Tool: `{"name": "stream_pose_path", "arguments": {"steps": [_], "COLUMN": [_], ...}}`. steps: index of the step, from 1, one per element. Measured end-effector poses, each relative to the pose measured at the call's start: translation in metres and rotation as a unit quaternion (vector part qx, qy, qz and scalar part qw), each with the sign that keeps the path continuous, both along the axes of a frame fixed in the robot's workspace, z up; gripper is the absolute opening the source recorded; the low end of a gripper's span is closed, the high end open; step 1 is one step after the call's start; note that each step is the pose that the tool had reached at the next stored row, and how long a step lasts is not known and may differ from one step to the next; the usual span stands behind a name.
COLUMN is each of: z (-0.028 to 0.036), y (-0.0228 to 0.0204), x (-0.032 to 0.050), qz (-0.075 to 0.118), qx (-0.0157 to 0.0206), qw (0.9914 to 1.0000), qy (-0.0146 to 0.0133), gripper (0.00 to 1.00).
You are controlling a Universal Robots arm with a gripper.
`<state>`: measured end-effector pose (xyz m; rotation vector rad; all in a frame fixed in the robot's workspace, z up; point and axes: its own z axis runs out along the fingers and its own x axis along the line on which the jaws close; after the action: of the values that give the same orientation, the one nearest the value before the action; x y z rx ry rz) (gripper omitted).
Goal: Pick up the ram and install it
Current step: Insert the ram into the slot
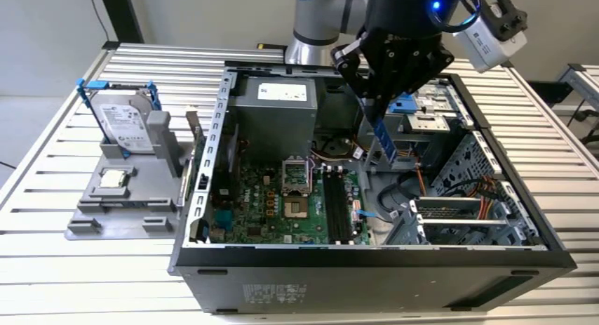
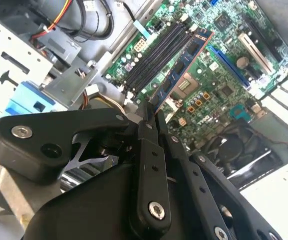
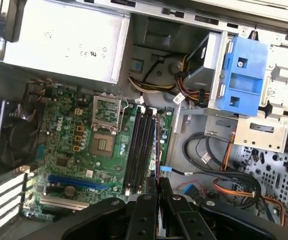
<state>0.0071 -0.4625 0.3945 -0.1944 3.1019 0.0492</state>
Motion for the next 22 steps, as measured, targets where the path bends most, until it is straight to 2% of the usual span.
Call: {"name": "stream_pose_path", "arguments": {"steps": [3,6,7,8,12,22], "z": [0.0,0.0,0.0,0.0,0.0,-0.0018], "y": [0.0,0.0,0.0,0.0,0.0,0.0001], "x": [0.0,0.0,0.0,0.0,0.0,0.0009], "qz": [-0.02,-0.039,-0.046,-0.058,-0.079,-0.082], "qx": [0.0,0.0,0.0,0.0,0.0,0.0], "qw": [0.99981,0.99923,0.99894,0.9983,0.99687,0.99662], "qy": [0.0,0.0,0.0,0.0,0.0,0.0], "gripper": [0.0,0.0,0.0,0.0,0.0,0.0]}}
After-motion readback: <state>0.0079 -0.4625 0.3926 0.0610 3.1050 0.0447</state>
